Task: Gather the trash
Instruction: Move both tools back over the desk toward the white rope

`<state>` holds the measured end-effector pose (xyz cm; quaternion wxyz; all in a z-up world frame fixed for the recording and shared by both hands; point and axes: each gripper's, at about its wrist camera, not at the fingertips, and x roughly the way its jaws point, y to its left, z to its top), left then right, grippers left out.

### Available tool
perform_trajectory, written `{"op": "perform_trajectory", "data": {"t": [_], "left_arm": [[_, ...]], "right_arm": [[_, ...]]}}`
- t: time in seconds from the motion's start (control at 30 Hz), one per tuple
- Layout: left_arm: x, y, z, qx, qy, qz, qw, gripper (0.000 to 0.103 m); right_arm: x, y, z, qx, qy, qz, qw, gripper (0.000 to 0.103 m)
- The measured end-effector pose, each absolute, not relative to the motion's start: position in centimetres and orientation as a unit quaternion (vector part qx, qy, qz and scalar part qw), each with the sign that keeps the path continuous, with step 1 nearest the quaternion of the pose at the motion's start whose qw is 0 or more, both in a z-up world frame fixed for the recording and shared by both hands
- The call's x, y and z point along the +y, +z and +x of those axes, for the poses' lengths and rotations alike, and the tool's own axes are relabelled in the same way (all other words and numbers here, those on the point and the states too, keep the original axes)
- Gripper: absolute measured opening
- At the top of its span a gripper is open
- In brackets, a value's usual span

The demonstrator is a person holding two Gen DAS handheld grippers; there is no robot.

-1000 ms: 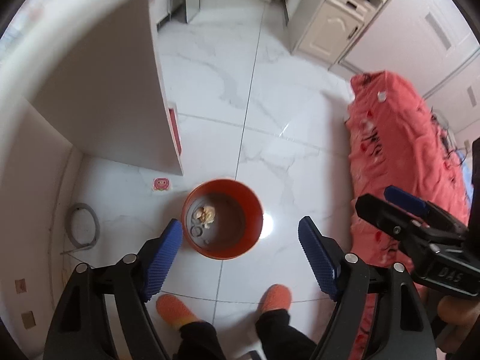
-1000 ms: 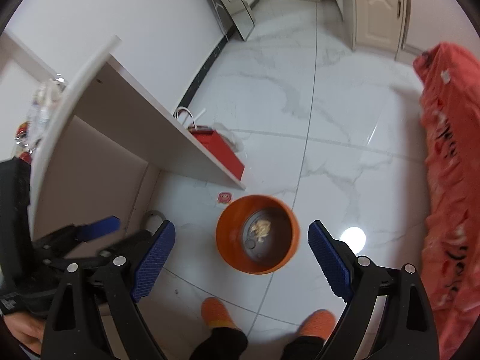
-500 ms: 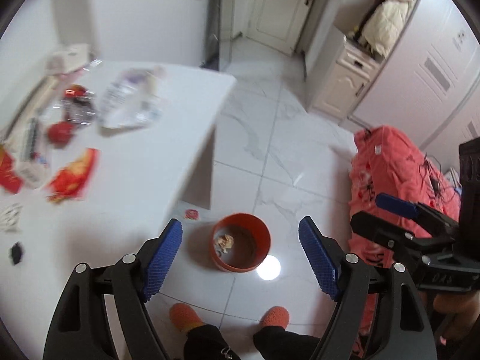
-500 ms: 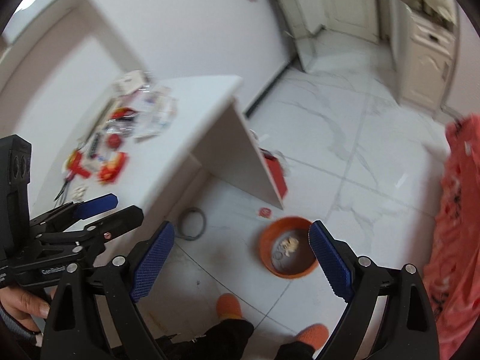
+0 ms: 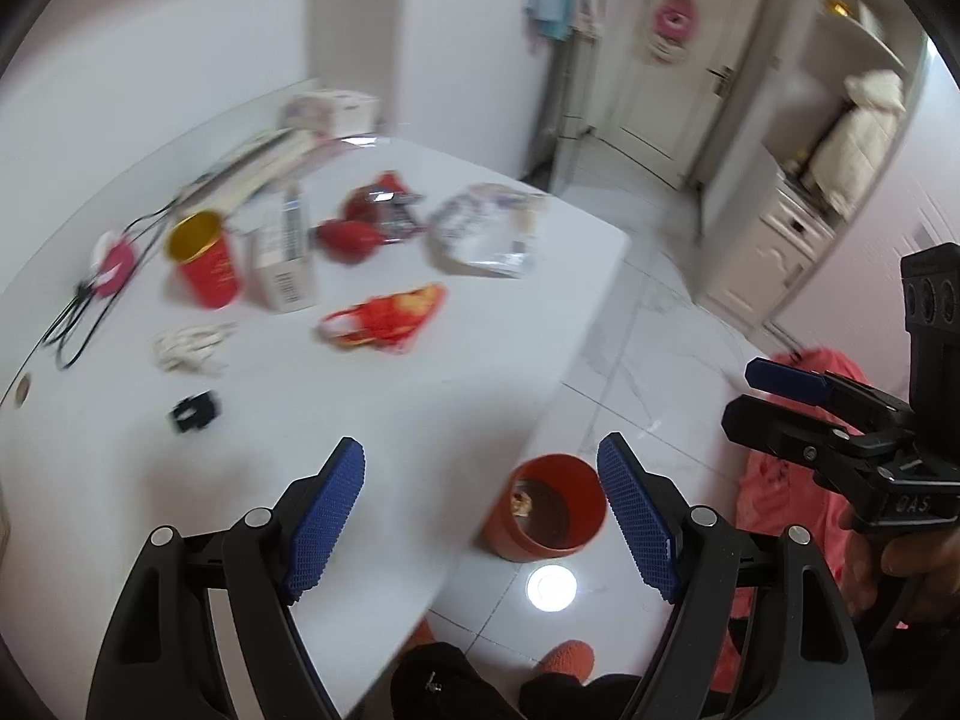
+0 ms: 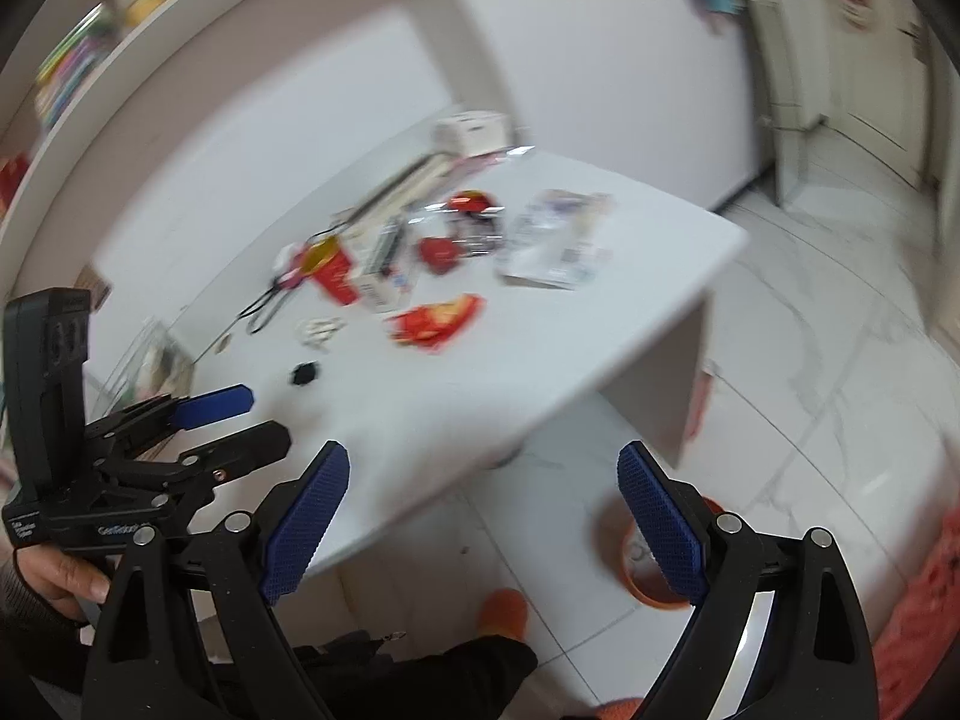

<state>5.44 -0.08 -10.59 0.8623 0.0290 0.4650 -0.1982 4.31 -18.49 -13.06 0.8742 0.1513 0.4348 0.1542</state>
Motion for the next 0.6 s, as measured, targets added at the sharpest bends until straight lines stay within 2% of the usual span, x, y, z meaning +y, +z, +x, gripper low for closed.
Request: {"op": "perform_trajectory", "data": {"t": [0.6], "left_arm": [[12.5,-13.7,13.6,0.493,-0.101,-0.007,0.864,0.08]], "right_arm": [[-8.2,-16.0,15.3,0.466,0.203,0.106,0.854,0.09]]}}
